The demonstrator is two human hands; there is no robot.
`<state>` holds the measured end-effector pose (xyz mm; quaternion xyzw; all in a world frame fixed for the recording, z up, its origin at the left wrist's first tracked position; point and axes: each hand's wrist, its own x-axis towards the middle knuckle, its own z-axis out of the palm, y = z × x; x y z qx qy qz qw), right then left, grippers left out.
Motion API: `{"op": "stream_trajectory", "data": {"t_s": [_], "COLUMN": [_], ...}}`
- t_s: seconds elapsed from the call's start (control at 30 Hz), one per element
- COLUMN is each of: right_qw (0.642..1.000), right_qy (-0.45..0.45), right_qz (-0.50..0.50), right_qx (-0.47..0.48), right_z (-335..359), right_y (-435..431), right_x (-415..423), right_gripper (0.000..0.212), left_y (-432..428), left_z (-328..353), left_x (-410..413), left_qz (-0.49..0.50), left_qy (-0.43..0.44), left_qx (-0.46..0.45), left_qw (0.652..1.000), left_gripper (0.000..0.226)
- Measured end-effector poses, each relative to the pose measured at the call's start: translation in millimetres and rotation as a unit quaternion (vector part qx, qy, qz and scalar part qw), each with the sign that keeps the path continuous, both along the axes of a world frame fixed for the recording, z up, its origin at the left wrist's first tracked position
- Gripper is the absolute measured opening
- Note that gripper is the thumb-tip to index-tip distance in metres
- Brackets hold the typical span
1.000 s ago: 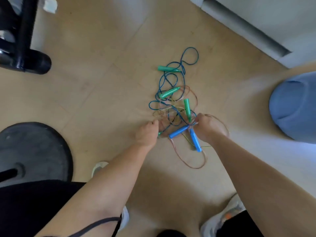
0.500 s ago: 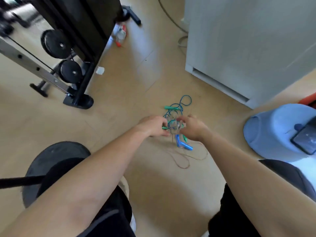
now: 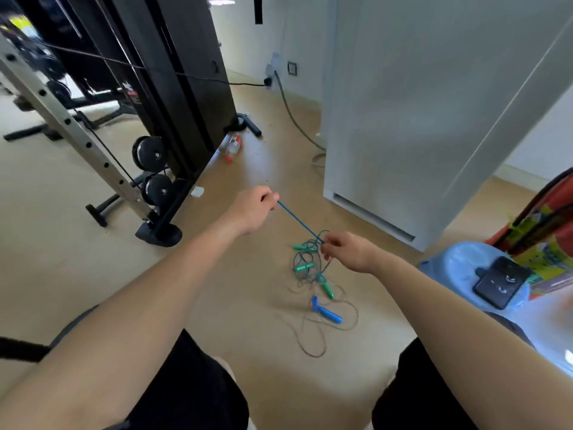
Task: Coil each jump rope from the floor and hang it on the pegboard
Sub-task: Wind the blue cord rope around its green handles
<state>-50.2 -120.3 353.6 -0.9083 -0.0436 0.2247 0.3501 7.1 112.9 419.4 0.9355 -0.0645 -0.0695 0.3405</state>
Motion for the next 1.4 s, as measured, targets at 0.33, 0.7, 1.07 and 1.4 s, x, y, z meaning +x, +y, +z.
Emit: {"op": "stream_trajectory", "data": {"t_s": [0.33,0.7,1.07,1.4], "right_qw": [0.993,0.992,0.991,0.979], "right_qy": [-0.116,-0.122,-0.105,-0.173], "right_qz": [0.022,-0.035,-0.066,-0.027], "right_qx": [-0.032,-0.012,-0.047,0.103], "right_z": [43.1,11.7,-18.3,27.9], "right_y": [8.9,-9.4,-70.5,-9.7], "right_x": [26.0,85.2,100.9,100.9], "right_gripper": [0.022,0.045,0.017,0.02], "left_y": [-6.7,-39.1,6.7,-61.3], "left_z": [-10.8,-55.6,-56.4,-64.3], "left_x": [-5.6,50.1,90.4,46.8], "left_qz": [-0.072,-0.113,0.048,-0.113], "left_qy": [-0.042,0.001,0.049,0.11], "left_qx": [0.15,-0.052,0.175,-0.196], "left_qw": [0.985,0.992,0.982,0.968], "left_gripper": [0.035,0.03,0.041,0.023]}}
